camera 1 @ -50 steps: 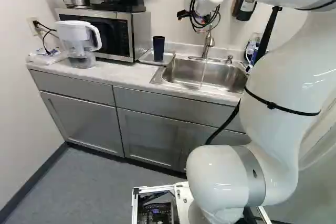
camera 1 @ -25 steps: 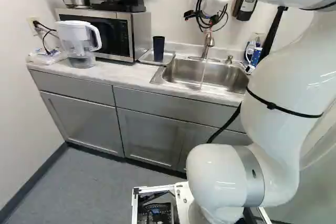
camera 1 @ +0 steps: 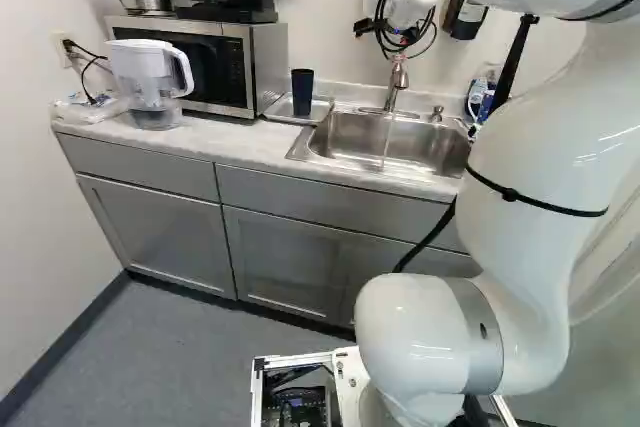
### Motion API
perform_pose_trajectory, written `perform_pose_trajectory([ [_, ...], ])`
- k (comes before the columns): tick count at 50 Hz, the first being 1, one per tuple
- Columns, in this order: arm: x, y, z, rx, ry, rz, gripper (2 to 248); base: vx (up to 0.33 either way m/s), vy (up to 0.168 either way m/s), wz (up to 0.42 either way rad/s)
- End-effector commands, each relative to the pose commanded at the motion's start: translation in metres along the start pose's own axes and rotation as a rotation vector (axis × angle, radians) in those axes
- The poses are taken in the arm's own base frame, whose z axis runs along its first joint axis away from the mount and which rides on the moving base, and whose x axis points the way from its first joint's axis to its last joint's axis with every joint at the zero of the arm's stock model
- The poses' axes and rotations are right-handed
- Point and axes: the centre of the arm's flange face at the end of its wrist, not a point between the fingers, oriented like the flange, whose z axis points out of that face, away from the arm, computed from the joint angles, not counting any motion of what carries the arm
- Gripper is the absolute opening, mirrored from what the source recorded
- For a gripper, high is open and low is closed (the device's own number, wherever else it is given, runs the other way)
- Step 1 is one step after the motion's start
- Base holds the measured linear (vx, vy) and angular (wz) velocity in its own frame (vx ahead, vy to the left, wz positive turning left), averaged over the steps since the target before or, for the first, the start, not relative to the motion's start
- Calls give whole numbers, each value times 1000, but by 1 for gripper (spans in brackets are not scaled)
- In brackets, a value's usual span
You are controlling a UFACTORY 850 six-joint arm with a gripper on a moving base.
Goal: Rinse the cup and place it in the tray
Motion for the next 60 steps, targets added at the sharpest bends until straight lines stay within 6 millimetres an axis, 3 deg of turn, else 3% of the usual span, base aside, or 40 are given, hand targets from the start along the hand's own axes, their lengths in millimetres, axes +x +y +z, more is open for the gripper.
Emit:
perform_pose_trajectory([
  [30, 10, 16, 34, -25, 9, 8, 247, 0, 0, 0],
  [60, 17, 12, 64, -18, 18, 6, 247, 0, 0, 0],
])
